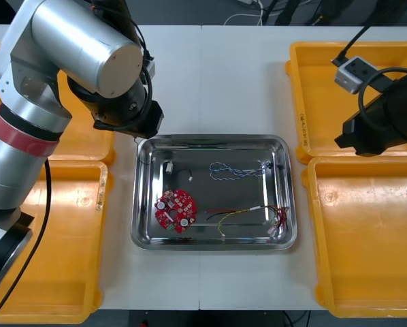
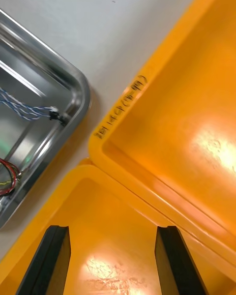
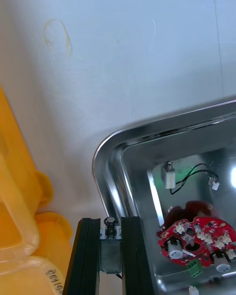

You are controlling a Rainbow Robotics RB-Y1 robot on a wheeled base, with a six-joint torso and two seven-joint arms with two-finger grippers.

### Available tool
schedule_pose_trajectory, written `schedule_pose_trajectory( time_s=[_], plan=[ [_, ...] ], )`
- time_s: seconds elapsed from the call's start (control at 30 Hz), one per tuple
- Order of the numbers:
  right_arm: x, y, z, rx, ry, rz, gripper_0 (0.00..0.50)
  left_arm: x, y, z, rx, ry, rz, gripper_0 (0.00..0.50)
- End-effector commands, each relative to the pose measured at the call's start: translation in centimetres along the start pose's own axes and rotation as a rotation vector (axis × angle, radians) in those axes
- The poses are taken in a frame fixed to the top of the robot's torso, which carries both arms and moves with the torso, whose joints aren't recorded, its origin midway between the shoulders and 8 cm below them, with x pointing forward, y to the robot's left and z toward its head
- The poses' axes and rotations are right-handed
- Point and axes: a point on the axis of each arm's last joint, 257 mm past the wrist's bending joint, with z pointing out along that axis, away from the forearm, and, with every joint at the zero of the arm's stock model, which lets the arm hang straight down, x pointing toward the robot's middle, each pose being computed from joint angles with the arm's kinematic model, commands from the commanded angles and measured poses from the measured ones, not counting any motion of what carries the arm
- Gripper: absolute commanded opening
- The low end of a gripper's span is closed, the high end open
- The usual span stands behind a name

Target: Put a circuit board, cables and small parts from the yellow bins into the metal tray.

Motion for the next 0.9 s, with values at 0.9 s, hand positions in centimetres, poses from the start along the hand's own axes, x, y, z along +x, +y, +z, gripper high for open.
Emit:
schedule_pose_trajectory(
  time_s=[0.9],
  plan=[
    [10.1,-7.5,-2.9,0.17,0.086,0.537,0.5,1.7,-9.7,6.4,0.113,-0.095,-0.116,0.0]
  ],
)
